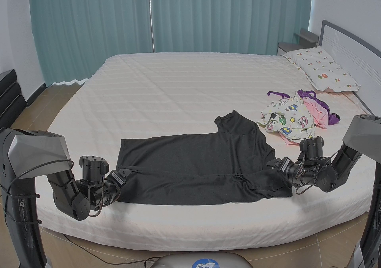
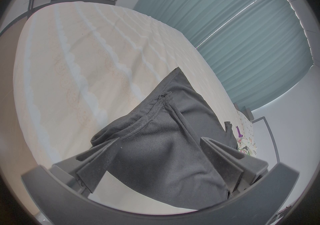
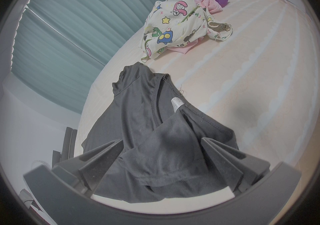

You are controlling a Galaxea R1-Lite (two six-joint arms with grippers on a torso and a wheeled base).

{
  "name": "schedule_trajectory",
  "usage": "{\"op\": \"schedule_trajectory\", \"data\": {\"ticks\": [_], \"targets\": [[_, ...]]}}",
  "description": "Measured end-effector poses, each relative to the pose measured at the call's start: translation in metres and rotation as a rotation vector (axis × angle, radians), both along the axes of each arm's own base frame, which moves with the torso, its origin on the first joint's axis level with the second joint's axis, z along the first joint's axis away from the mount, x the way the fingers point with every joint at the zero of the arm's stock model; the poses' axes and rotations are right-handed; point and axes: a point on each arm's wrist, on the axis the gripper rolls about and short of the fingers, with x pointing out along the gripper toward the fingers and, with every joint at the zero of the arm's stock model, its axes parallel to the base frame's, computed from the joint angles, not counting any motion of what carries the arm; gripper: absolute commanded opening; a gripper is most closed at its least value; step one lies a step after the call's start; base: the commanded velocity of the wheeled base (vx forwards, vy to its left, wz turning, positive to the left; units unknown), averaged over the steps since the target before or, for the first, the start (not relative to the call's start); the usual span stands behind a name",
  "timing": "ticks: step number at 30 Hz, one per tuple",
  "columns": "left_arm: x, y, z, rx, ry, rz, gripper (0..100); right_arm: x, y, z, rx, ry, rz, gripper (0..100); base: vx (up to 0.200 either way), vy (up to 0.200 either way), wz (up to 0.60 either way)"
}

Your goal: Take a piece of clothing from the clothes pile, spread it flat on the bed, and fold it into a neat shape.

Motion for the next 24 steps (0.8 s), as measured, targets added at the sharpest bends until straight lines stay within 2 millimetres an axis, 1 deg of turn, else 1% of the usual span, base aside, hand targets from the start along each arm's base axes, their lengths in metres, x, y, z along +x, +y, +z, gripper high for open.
{"op": "schedule_trajectory", "data": {"ticks": [10,11,20,24], "targets": [[0.0,0.0,-0.001,0.001,0.001,0.0,100,0.014,-0.001,-0.006,0.051,-0.035,-0.015,100,0.0,0.0,0.0],[0.0,0.0,-0.001,0.001,0.002,0.0,100,0.015,-0.001,-0.007,0.052,-0.037,-0.016,0,0.0,0.0,0.0],[0.0,0.0,-0.001,0.002,0.002,0.0,100,0.021,-0.001,-0.018,0.046,-0.028,-0.025,0,0.0,0.0,0.0],[0.0,0.0,-0.001,0.002,0.003,-0.001,100,0.022,-0.004,-0.022,0.045,-0.015,-0.036,0,0.0,0.0,0.0]]}}
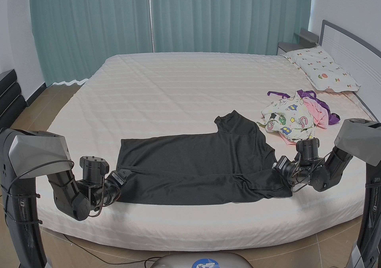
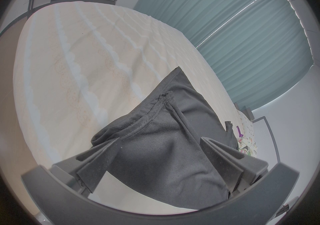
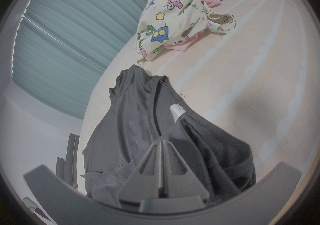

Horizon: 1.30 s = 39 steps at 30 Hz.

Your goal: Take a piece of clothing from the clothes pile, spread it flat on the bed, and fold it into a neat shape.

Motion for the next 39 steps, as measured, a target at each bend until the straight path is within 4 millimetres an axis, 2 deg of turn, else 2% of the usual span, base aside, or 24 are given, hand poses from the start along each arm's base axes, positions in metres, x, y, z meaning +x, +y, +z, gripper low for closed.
{"op": "schedule_trajectory", "data": {"ticks": [11,12,24,31,32,39], "targets": [[0.0,0.0,0.0,-0.001,0.0,0.0,100,-0.003,-0.01,-0.001,-0.003,0.011,-0.03,0,0.0,0.0,0.0],[0.0,0.0,0.0,-0.001,0.001,0.0,100,-0.004,-0.011,-0.002,0.0,0.014,-0.029,100,0.0,0.0,0.0],[0.0,0.0,-0.001,-0.001,0.002,0.0,100,0.006,-0.01,0.002,0.05,-0.084,0.011,100,0.0,0.0,0.0],[0.0,0.0,-0.002,-0.001,0.004,-0.001,100,0.011,-0.01,-0.009,0.088,-0.092,0.019,100,0.0,0.0,0.0],[0.0,0.0,-0.002,-0.001,0.005,-0.001,100,0.011,-0.01,-0.011,0.088,-0.087,0.018,0,0.0,0.0,0.0],[0.0,0.0,-0.003,-0.001,0.007,-0.001,100,0.012,-0.011,-0.016,0.081,-0.077,0.006,0,0.0,0.0,0.0]]}}
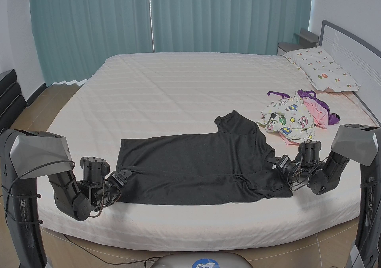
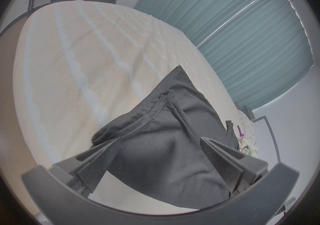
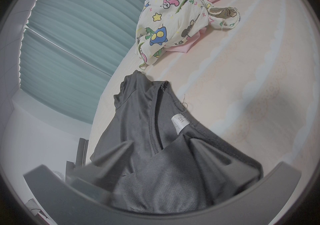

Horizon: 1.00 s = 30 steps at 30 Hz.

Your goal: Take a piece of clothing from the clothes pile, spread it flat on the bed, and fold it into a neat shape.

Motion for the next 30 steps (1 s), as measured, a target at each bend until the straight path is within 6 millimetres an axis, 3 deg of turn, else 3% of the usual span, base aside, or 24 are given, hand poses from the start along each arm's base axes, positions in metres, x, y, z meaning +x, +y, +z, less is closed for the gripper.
{"op": "schedule_trajectory", "data": {"ticks": [20,21,30], "targets": [[0.0,0.0,0.0,0.001,0.001,0.0,100,-0.002,-0.014,-0.001,-0.003,0.009,-0.039,0,0.0,0.0,0.0],[0.0,0.0,0.0,0.0,0.001,0.0,100,-0.002,-0.014,-0.001,-0.003,0.009,-0.04,100,0.0,0.0,0.0],[0.0,0.0,-0.001,0.001,0.003,0.0,100,-0.015,-0.012,0.004,-0.009,0.026,-0.031,100,0.0,0.0,0.0]]}}
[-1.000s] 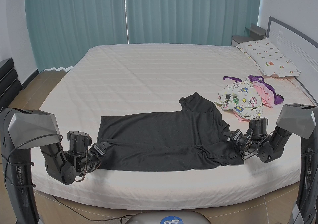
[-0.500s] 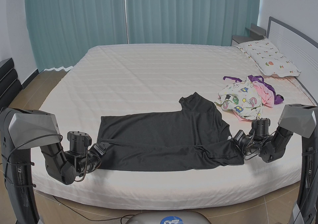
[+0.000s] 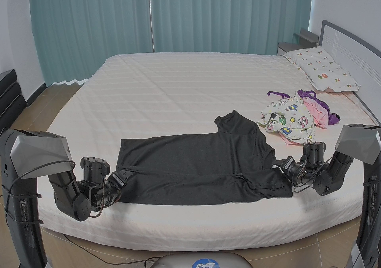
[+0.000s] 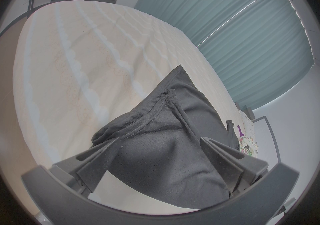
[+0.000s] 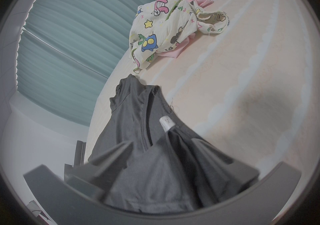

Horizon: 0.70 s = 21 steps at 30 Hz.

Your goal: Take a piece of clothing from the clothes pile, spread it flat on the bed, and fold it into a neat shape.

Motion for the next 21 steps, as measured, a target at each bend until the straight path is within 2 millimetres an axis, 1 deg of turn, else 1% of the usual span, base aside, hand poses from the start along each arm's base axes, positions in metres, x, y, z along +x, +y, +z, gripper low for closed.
{"op": "schedule_trajectory", "data": {"ticks": [5,10,14,17,21], "targets": [[0.001,0.0,0.0,0.0,0.0,0.001,100,-0.02,0.007,0.01,-0.002,0.017,0.023,100,0.0,0.0,0.0],[0.001,0.0,0.0,-0.001,-0.003,0.001,100,-0.034,0.028,0.019,-0.024,0.016,0.048,100,0.0,0.0,0.0],[0.002,0.0,0.0,-0.001,-0.003,0.002,100,-0.041,0.042,0.022,-0.048,0.017,0.042,100,0.0,0.0,0.0],[0.002,0.0,0.0,-0.001,-0.004,0.002,100,-0.043,0.044,0.024,-0.058,0.016,0.035,100,0.0,0.0,0.0],[0.002,0.0,0.0,-0.001,-0.004,0.002,100,-0.043,0.04,0.029,-0.069,0.002,0.003,100,0.0,0.0,0.0]]}}
